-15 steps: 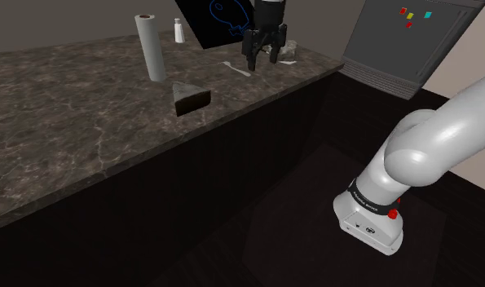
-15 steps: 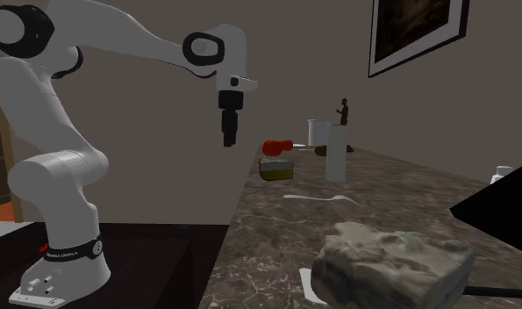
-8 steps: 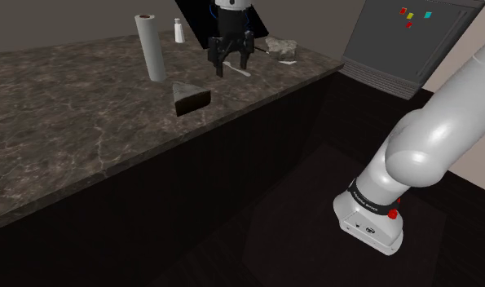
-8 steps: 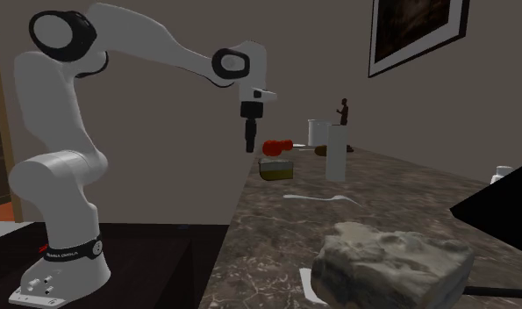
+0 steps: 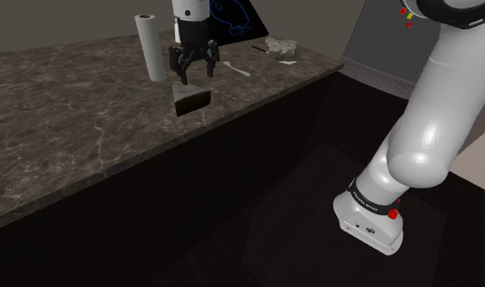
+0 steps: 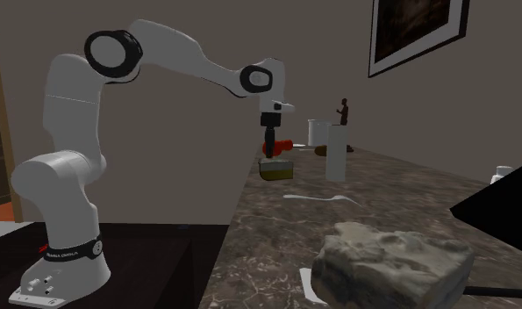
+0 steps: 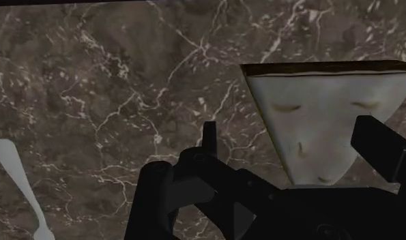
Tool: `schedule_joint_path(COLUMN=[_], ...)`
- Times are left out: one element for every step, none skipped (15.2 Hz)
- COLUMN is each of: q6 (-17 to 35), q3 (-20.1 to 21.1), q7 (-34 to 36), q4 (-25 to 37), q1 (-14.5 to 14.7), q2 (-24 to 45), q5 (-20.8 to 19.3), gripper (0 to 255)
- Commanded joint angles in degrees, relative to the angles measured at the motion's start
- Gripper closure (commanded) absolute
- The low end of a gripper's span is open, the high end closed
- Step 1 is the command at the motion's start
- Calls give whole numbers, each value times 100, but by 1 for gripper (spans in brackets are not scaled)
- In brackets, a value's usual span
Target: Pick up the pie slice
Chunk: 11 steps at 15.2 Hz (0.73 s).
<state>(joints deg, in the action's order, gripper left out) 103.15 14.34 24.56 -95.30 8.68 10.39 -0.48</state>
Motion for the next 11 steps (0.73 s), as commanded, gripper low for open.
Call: schedule_joint_path(q6=[-93,-141,-199,-204,-128,-53,21,95,168,241,354], q3=[46,61,74,71,68,66,64,62,61,59,56], q7=[150,220,288,292,290,289,289,288,288,288,288], q4=[538,819,1116,1140,1067,997,928,861,796,733,638], q1=[111,177,246,255,254,252,250,248,246,245,243], q2=[454,693,938,956,959,964,970,977,986,996,1014], q5=[-90,-140,-191,-193,-193,-195,-197,-199,-201,-204,-209], gripper=[0,0,0,0,0,0,0,0,0,0,0])
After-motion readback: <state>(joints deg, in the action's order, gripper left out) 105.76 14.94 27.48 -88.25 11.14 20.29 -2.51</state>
